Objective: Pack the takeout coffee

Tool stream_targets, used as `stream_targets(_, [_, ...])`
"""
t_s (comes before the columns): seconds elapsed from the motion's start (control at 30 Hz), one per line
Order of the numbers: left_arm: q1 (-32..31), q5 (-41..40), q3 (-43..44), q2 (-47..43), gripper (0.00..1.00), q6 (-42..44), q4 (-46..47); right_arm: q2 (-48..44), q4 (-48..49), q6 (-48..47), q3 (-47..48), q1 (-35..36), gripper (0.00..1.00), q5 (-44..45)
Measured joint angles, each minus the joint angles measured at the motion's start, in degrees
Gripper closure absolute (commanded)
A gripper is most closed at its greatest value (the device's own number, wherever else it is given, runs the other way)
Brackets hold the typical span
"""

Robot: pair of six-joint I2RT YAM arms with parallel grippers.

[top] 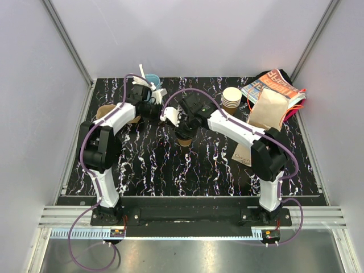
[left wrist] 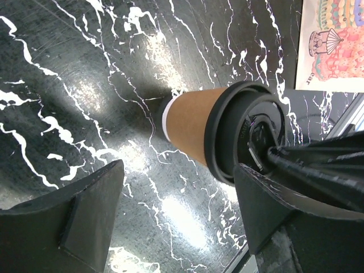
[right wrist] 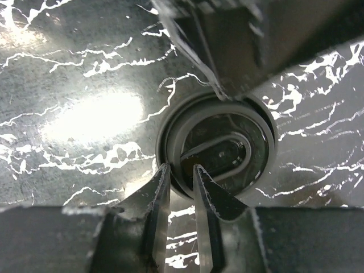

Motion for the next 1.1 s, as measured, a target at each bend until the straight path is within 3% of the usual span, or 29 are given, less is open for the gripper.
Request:
stream_targets(0.13, [0.5, 0.0, 0.0, -0.1, 0.19, 0.0, -0.4, 0.1, -1.5, 0.0, 1.5, -0.9, 0.83, 0.0])
stream_targets(0.17, [0.7, 0.0, 0.0, -0.2, 0.19, 0.0, -0.5, 0.2, -1.9, 0.0, 1.9, -1.0, 0.9, -0.1])
stream_targets(0.27, [0.8, 0.0, -0.1, -0.6, 0.19, 0.1, -0.5, 0.8, -2.7, 0.0, 3.4, -1.1, 1.0, -0.2])
stream_targets(0.37, [1.0, 0.0, -0.2, -1.1, 0.19, 0.5, -0.5, 1.5, -3.4, 0.0, 4.7, -1.1, 1.0, -0.2])
stream_targets(0.5, [1.4, 0.0, -0.4, -1.7, 0.19, 0.9, -0.8, 1.9, -4.6, -0.1, 5.6, -1.1, 0.83, -0.3])
stream_targets(0.63, [1.9, 0.1, -1.0, -2.3, 0.19, 1.0, -0.9, 1.9, -5.9, -0.5, 5.7, -1.1, 0.76, -0.2])
stream_targets(1.1, [2.4, 0.2, -1.2, -2.5, 0.18, 1.0, -0.9, 6.4, -13.9, -3.5, 13.7, -1.1, 0.66, -0.2])
